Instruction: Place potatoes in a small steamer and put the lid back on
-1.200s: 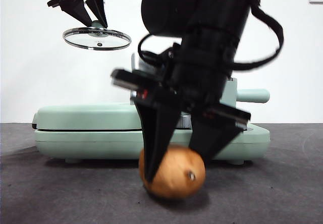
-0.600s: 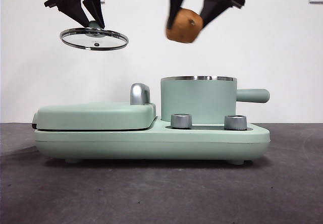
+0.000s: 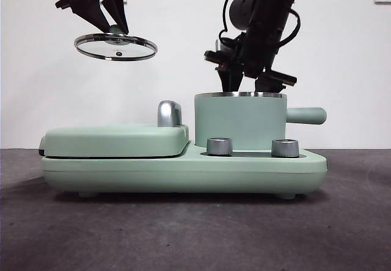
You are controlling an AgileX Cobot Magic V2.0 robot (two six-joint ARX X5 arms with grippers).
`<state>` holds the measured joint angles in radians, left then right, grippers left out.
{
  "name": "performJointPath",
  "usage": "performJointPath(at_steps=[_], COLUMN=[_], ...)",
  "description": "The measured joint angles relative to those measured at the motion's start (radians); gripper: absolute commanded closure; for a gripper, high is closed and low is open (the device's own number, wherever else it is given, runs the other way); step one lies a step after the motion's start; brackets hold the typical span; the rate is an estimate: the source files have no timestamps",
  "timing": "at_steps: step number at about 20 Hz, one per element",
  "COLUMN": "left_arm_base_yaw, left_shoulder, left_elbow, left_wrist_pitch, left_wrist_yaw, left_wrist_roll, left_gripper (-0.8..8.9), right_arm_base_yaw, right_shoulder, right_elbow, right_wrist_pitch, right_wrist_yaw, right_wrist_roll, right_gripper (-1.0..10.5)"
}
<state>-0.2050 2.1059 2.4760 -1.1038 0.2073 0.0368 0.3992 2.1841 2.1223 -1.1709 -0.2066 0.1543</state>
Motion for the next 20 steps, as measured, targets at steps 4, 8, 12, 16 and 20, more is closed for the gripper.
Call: performJointPath(at_steps=[4, 8, 12, 16, 20], left_arm_base_yaw=[-0.016, -0.032, -0.072, -0.121, -0.167], left_shoulder=[0.0, 0.0, 0.0, 0.0, 0.0], left_elbow=[0.0, 0.0, 0.0, 0.0, 0.0], left_wrist_pitch=[0.0, 0.0, 0.0, -0.002, -0.033], left_wrist_yaw=[0.0, 0.0, 0.0, 0.0, 0.0], left_wrist_roll=[0.0, 0.0, 0.0, 0.0, 0.0], left_gripper=[7.32, 7.32, 7.32, 7.32, 7.32], right_arm_base_yaw=[0.005, 0.005, 0.006, 0.005, 0.021], right_shoulder=[0.002, 0.003, -0.038, -0.245, -0.552], right_elbow=[0.014, 0.181, 0.291, 0.206, -0.047], right_wrist_pitch=[0.002, -0.106, -0.172, -0.172, -0.172], right_wrist_yaw=[0.0, 0.0, 0.0, 0.0, 0.053], right_wrist_roll=[-0.022, -0.028, -0.051, -0.054, -0.064], right_gripper=[6.0, 6.0, 6.0, 6.0, 6.0])
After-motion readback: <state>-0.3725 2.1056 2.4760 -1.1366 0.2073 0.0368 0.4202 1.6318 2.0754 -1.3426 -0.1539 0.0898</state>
